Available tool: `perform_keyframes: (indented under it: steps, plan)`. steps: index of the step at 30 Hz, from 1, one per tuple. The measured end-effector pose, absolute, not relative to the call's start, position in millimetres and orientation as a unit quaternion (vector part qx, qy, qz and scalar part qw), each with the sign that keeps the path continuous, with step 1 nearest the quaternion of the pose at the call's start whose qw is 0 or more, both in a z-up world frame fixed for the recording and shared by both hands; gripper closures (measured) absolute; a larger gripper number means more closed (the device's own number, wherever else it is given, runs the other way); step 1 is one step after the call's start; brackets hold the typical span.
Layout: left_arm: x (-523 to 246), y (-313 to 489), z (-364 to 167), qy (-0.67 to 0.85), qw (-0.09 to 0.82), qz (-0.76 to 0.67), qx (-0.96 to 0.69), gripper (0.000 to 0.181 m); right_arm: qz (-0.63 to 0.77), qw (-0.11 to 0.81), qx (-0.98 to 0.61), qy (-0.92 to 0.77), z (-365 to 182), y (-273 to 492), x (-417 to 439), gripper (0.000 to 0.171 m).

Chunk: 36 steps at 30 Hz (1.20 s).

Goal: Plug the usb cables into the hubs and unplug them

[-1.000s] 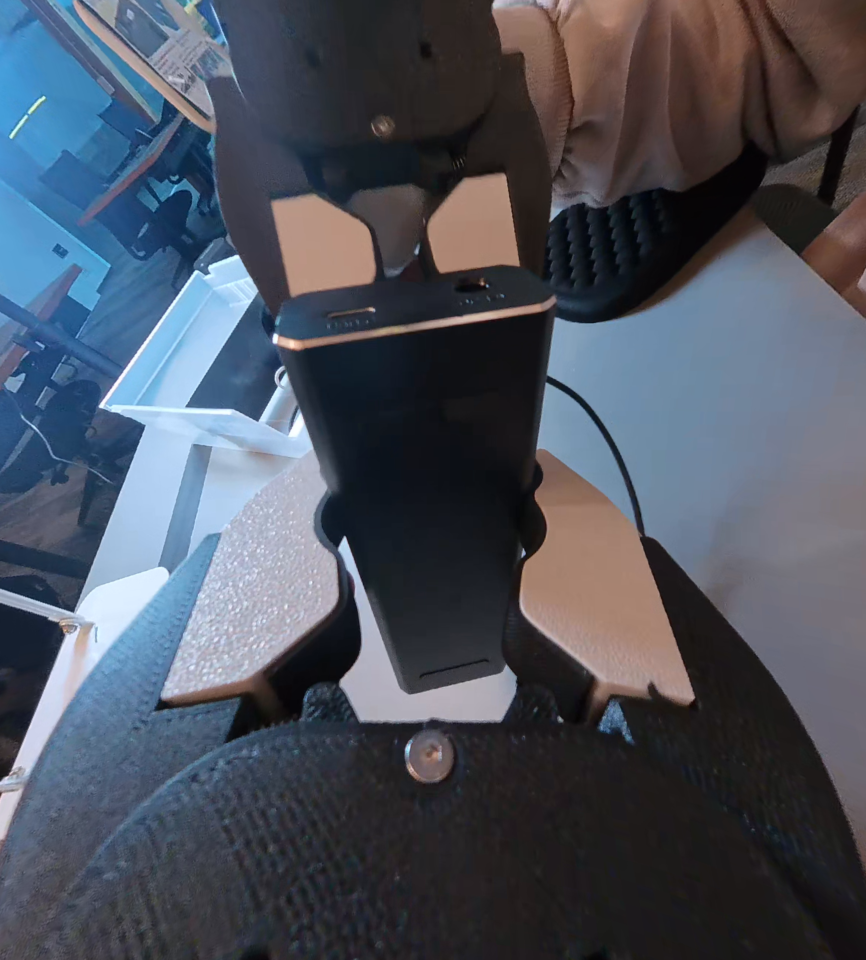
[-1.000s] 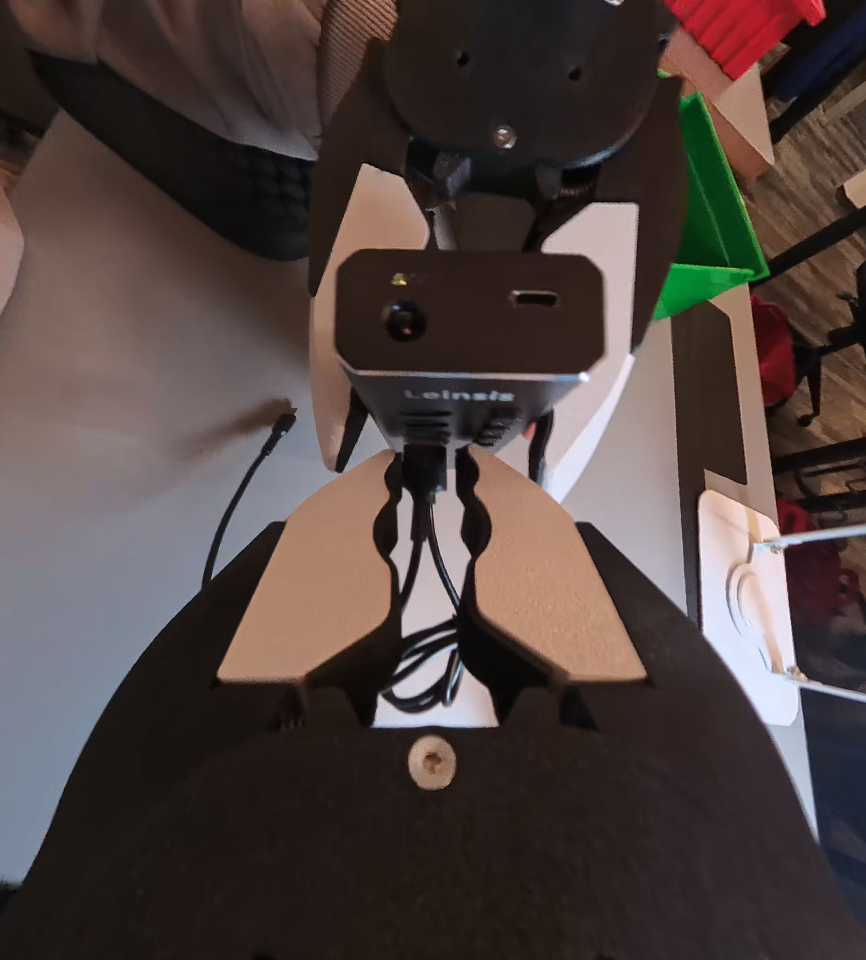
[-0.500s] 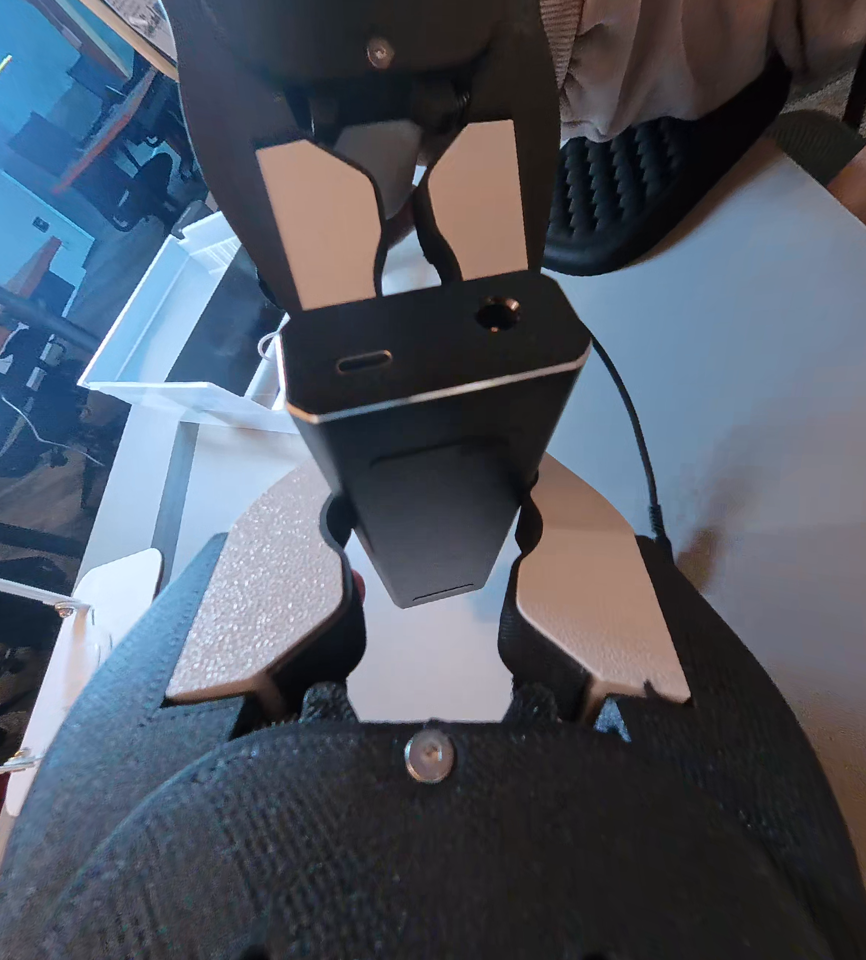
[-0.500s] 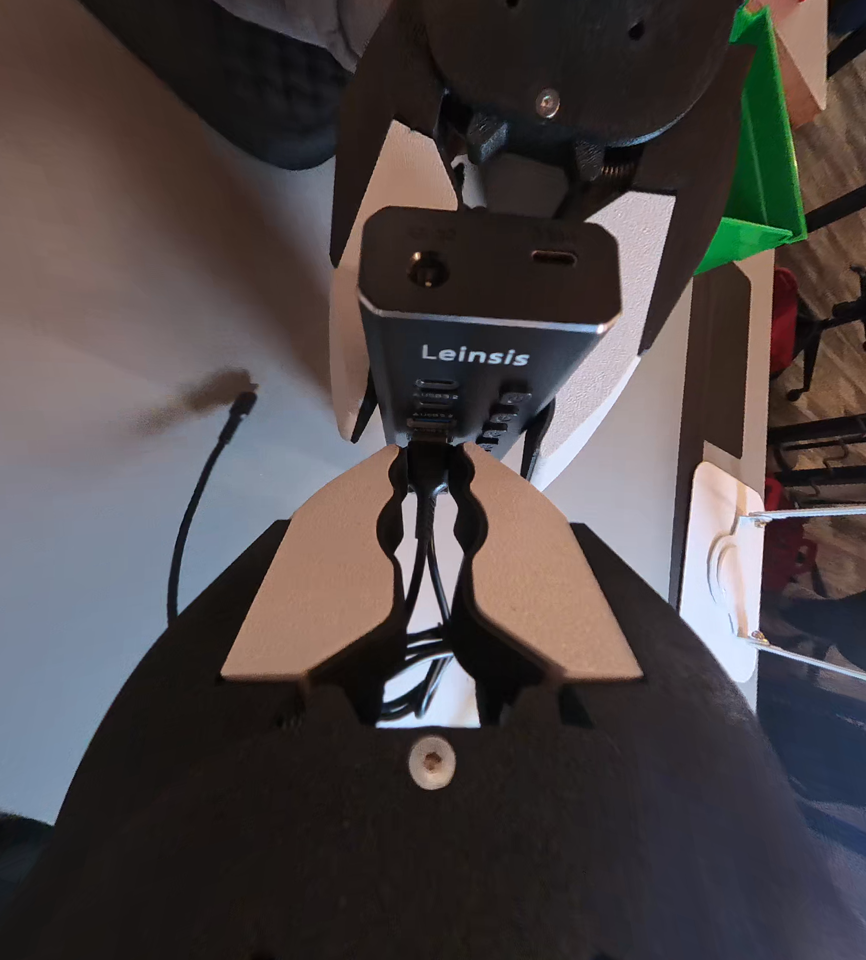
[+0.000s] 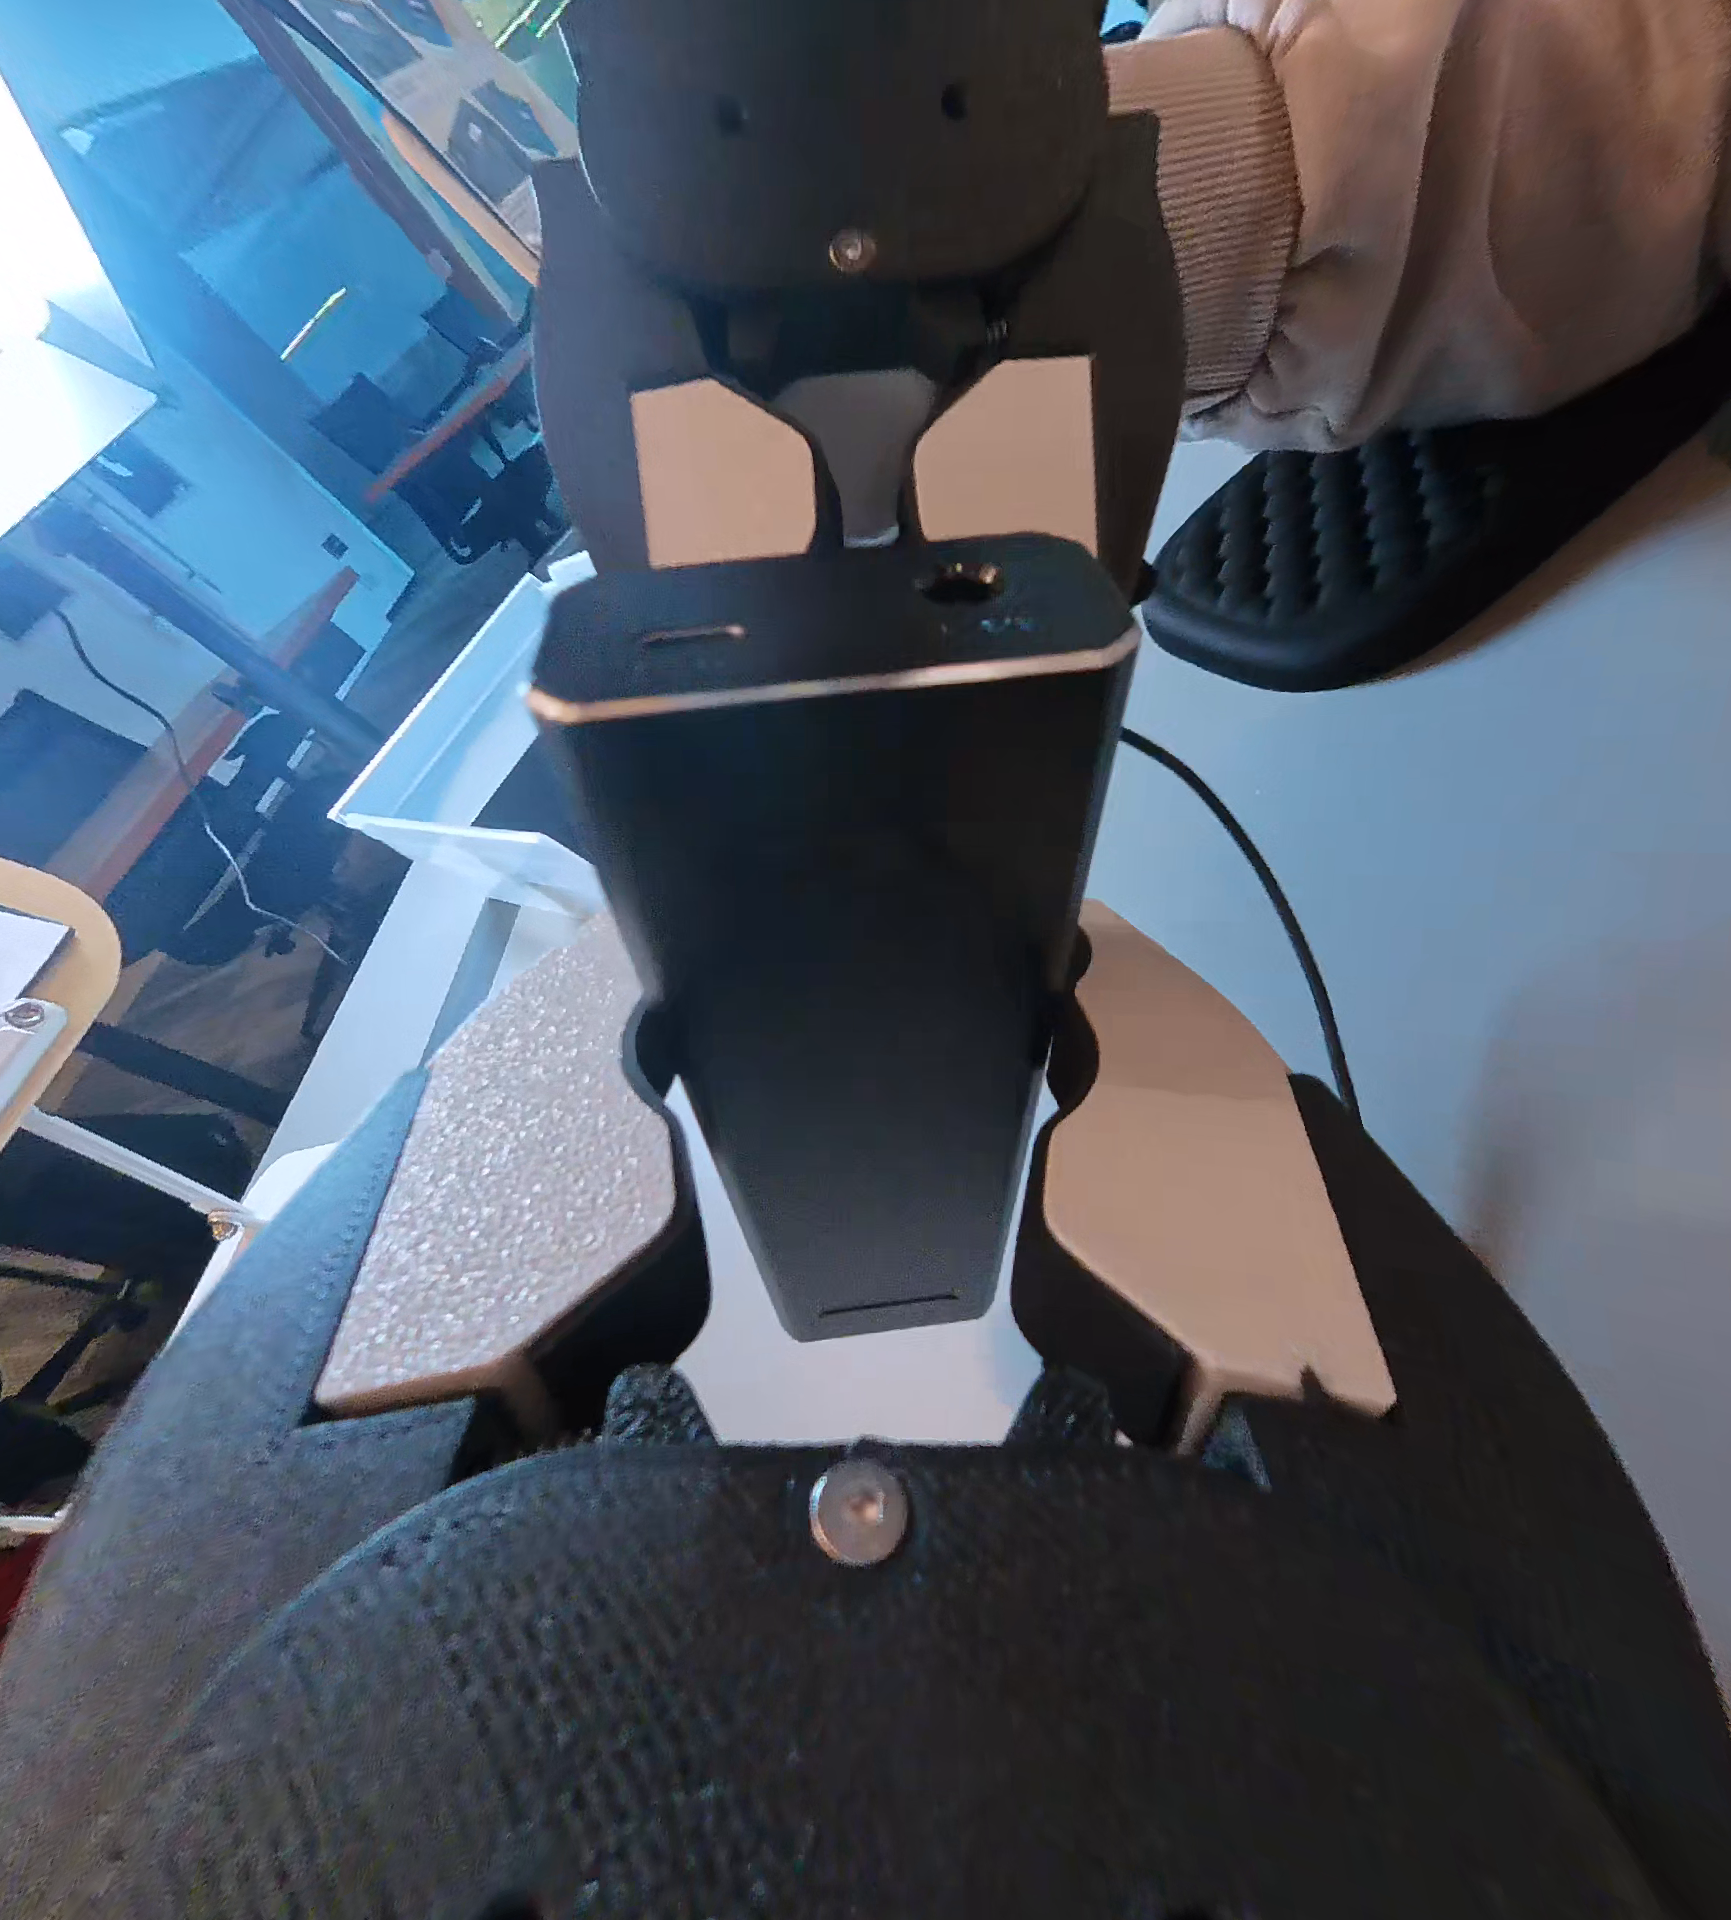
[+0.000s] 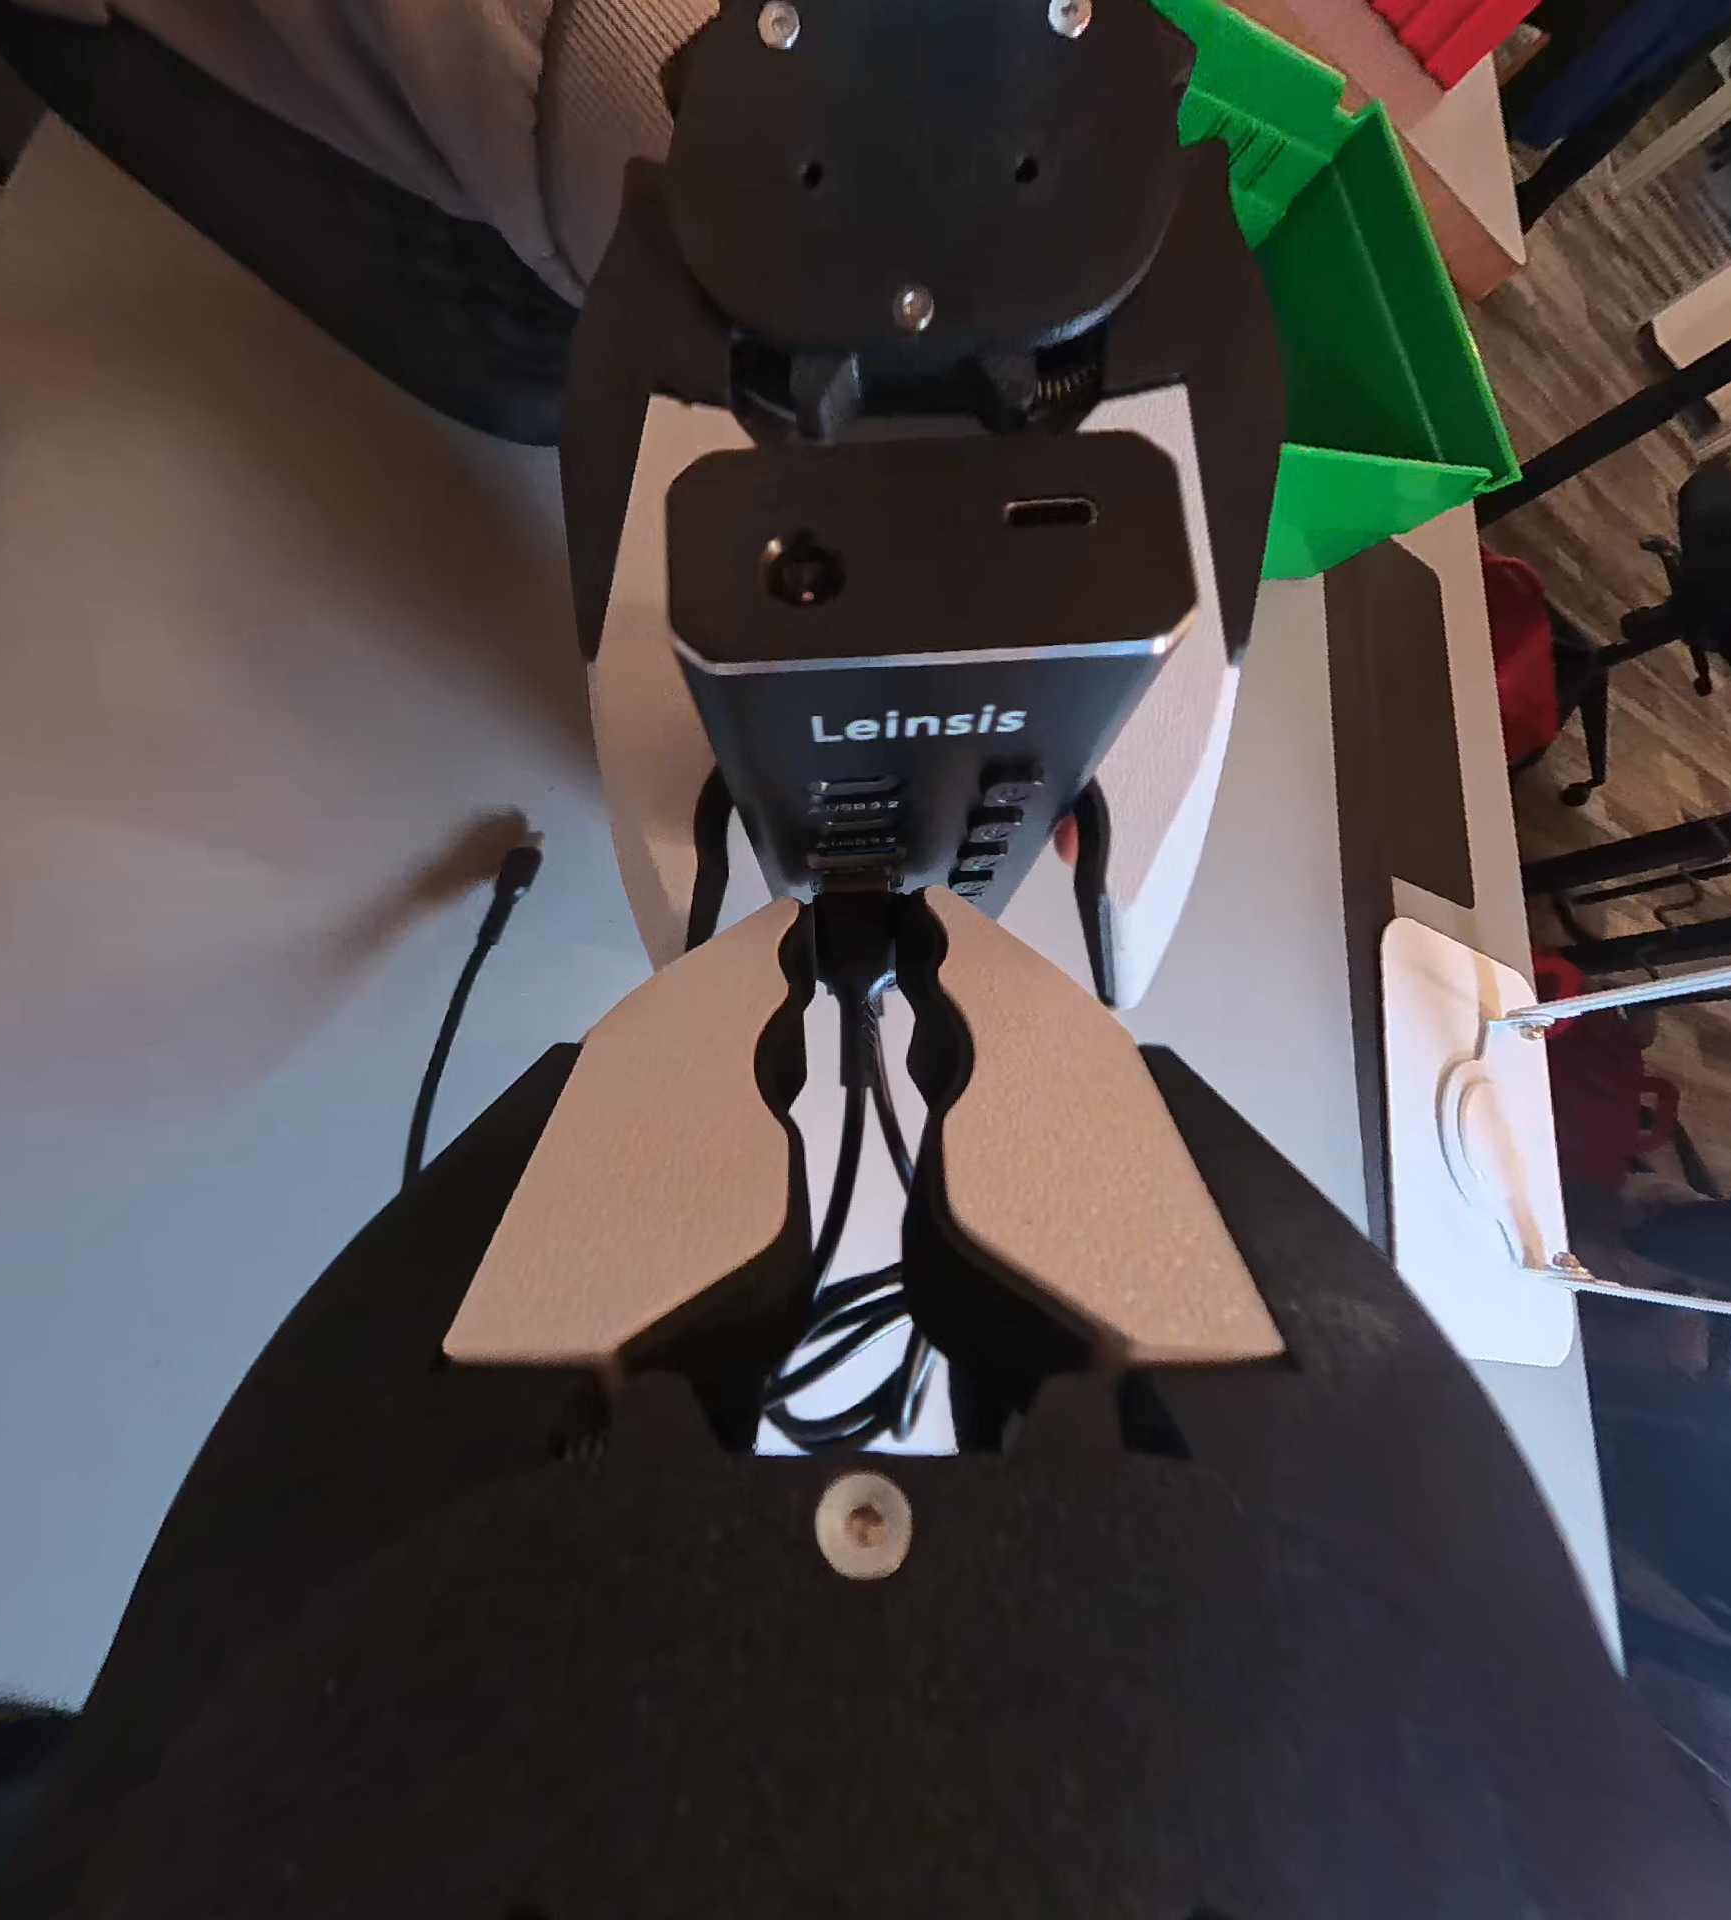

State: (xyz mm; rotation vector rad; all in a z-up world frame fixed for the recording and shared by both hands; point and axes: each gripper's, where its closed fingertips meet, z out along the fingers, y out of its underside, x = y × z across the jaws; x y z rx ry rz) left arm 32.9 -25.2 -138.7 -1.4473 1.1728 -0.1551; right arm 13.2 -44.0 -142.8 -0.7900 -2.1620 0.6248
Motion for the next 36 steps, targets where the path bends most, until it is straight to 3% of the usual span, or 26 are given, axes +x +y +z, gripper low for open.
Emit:
perform_keyframes:
  steps: [12,14,16,20,24,28,32,36]
  plan:
    - [19,-23,-154,0.546,0.536,0.012,-0.643,0.109,0.208,0.384,-0.297,-0.849,-150,-41,8,0.156]
    - [3,-16,-159,0.533,0.528,0.035,-0.661,0.109,0.130,0.383,-0.328,-0.854,-162,-10,18,0.156]
    - [-30,-10,-156,0.487,0.534,0.034,-0.690,0.109,0.180,0.390,-0.362,-0.827,-156,3,31,0.156]
    - [-51,-15,-140,0.449,0.560,0.016,-0.696,0.109,0.215,0.452,-0.389,-0.774,-110,29,50,0.156]
    - [-43,-20,-121,0.435,0.586,0.002,-0.684,0.110,0.208,0.577,-0.425,-0.666,-28,93,74,0.156]
    - [-35,-22,-125,0.430,0.590,-0.007,-0.684,0.110,0.109,0.693,-0.447,-0.556,28,169,107,0.156]
    - [-31,-26,-141,0.430,0.580,-0.017,-0.692,0.109,0.061,0.638,-0.527,-0.558,-29,230,114,0.156]
    - [-28,-29,-143,0.417,0.587,-0.047,-0.692,0.110,-0.052,0.455,-0.623,-0.634,-157,272,131,0.156]
